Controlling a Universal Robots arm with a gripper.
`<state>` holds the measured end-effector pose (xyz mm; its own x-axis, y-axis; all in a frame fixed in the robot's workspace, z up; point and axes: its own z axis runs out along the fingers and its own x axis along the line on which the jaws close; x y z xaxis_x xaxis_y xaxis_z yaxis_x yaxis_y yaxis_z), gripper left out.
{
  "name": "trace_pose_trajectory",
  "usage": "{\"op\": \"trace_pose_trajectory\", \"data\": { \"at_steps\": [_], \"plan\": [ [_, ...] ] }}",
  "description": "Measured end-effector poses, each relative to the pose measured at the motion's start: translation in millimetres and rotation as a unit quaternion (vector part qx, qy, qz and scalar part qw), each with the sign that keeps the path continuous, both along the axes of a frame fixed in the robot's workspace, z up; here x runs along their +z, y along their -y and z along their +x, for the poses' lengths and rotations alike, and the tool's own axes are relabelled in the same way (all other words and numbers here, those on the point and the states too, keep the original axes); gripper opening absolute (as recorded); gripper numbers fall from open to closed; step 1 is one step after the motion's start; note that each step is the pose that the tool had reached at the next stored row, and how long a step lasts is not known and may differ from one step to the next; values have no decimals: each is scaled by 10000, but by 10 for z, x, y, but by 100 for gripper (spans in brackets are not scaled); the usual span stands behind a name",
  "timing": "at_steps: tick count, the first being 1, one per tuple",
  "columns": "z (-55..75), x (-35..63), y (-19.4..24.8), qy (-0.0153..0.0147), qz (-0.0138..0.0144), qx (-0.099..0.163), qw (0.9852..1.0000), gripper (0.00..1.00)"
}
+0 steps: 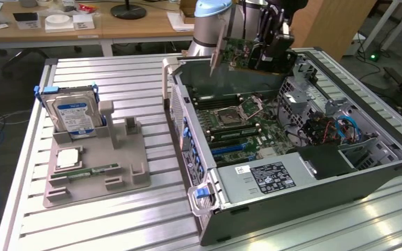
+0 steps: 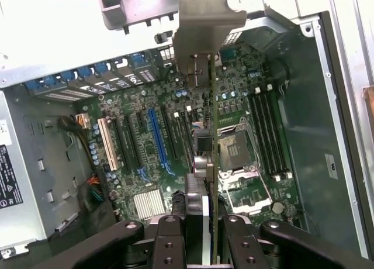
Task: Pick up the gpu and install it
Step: 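Insert the gpu into the slot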
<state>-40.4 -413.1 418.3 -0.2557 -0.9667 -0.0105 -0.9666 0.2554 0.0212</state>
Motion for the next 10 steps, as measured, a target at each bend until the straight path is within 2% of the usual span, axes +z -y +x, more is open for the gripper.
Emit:
{"op": "trace_pose_trajectory", "data": {
  "at_steps": [10],
  "plan": [
    [0,0,0,0,-2,286,9996,28]
  ]
}}
